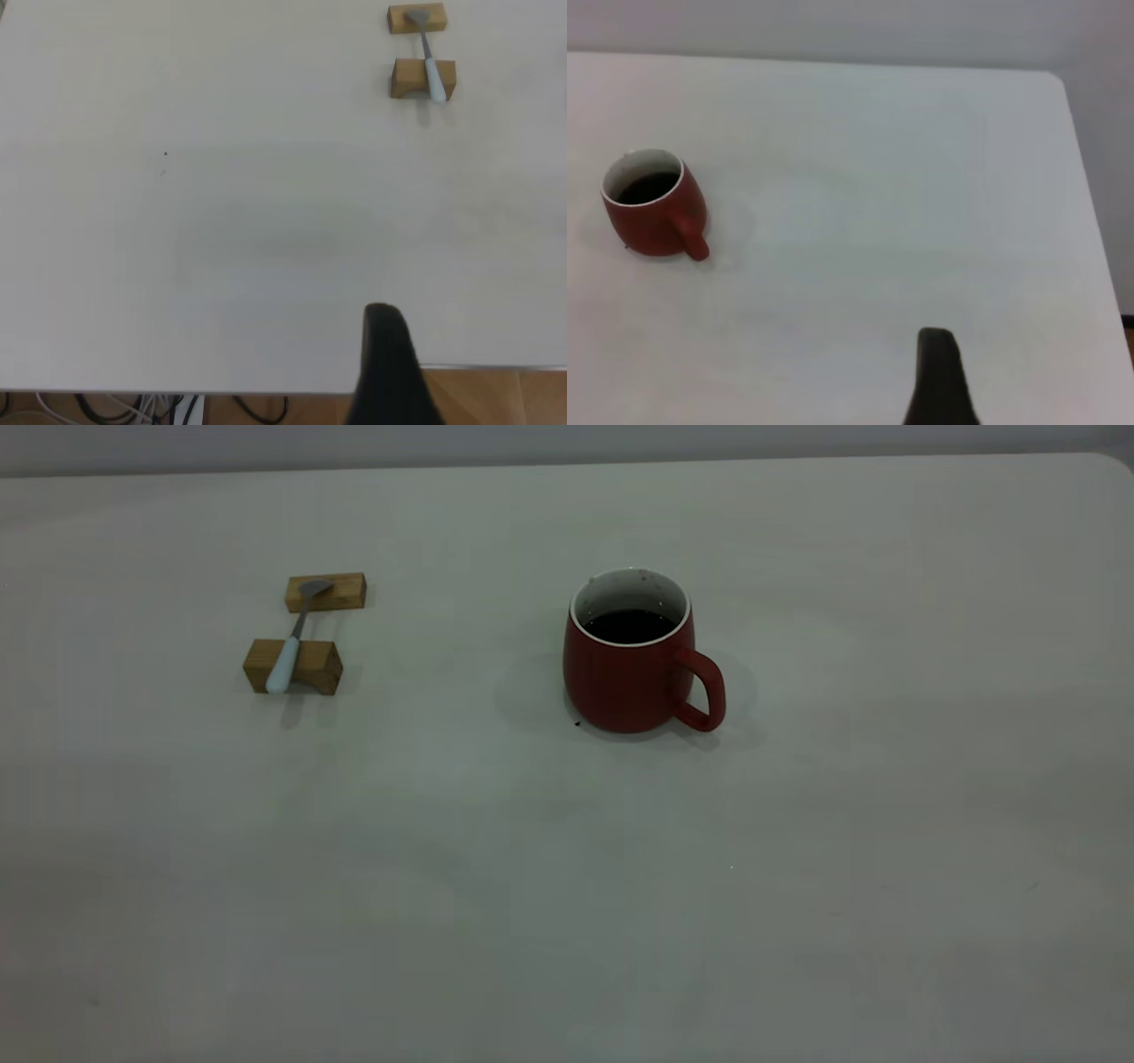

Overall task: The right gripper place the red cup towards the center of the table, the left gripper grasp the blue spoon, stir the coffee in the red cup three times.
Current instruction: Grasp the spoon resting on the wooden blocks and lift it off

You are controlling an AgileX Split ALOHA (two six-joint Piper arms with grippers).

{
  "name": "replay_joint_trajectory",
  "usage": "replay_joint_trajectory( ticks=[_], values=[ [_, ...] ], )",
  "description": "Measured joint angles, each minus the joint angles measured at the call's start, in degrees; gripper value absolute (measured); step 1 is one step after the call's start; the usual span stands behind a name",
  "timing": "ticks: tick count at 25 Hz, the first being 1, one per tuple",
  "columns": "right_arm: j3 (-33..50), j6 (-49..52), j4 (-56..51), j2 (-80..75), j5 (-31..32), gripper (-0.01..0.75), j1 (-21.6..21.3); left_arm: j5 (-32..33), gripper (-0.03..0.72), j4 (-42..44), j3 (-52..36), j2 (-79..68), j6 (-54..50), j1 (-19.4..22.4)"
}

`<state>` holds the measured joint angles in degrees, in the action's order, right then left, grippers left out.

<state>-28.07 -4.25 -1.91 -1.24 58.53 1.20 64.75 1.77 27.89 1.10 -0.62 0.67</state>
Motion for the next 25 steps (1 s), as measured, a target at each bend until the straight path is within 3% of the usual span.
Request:
replay_joint_trajectory(
  ticks=[7, 25],
  values=[
    [0.2, -0.8, -1.9, 0.1, 6.0, 0.593, -1.9, 0.0, 0.57, 0.0, 0.0, 0.0, 0.0, 0.0],
    [1.2, -0.8, -1.7, 0.1, 6.2, 0.592, -1.9, 0.0, 0.57, 0.0, 0.0, 0.0, 0.0, 0.0]
  ],
)
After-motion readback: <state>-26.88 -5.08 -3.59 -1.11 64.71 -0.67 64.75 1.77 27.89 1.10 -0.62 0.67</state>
